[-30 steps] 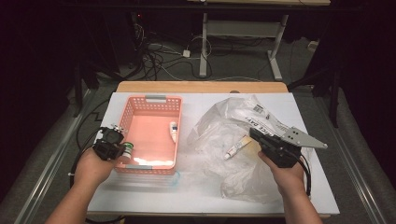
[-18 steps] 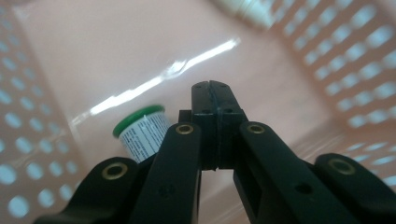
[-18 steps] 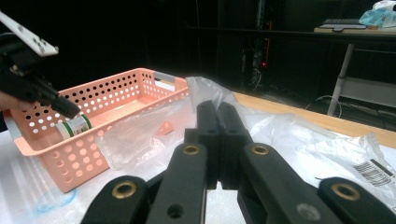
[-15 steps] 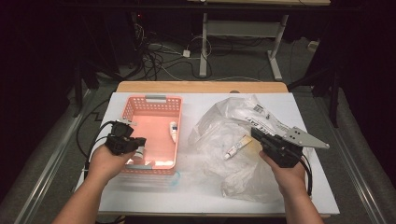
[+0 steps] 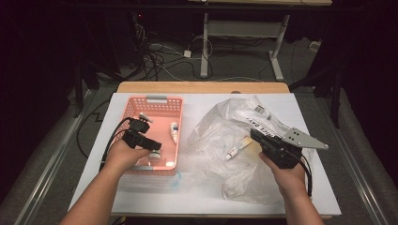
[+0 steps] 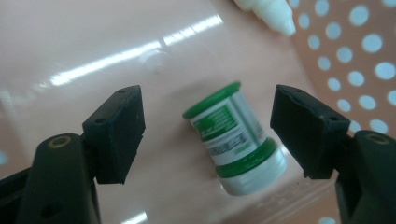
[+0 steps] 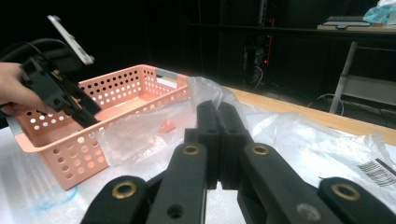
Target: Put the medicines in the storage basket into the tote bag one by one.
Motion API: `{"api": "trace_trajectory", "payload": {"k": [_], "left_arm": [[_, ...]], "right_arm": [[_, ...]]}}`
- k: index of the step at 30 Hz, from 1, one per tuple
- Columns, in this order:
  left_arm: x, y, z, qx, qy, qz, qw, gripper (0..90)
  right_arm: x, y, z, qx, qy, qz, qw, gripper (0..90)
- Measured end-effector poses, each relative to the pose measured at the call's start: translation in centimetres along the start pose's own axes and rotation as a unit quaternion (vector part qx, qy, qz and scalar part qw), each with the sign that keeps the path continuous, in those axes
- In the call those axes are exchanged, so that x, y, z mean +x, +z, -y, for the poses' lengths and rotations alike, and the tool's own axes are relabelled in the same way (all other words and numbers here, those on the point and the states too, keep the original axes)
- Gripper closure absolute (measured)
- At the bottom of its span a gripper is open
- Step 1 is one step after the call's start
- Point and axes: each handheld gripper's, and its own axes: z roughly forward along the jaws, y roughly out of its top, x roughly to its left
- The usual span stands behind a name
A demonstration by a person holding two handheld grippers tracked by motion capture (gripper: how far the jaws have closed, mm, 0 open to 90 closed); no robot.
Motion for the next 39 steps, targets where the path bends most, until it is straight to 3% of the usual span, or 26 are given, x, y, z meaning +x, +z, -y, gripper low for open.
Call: {"api": "trace_trajectory", "payload": {"k": [3,11,16,23,33,39], "left_arm": [[-0.4,0.6,-0.7,0.025,0.005,0.005,0.9997,27.1],[-1.0,1.0,-1.1,0.039,0.012,0.006,0.9991,29.4],[-0.7,1.4,-1.1,0.061,-0.013,0.011,0.9980,29.3],[-0.4,2.2,-1.3,0.096,-0.023,0.020,0.9949,45.0],[-1.1,2.1,-1.2,0.093,0.006,0.005,0.9956,50.6],[-1.2,1.2,-0.9,0.056,0.023,0.003,0.9982,50.7]], "right_arm": [[-0.1,0.0,0.0,-0.002,0.000,0.000,1.0000,90.0],[-0.2,-0.2,-0.1,-0.003,0.002,0.000,1.0000,90.0],[-0.1,-0.1,-0.1,-0.003,0.000,-0.001,1.0000,90.0],[-0.2,-0.1,-0.1,-0.003,0.001,0.001,1.0000,90.0],[-0.1,-0.2,-0.1,-0.004,0.000,0.002,1.0000,90.0],[-0.2,-0.2,-0.1,-0.004,-0.001,0.001,1.0000,90.0]]}}
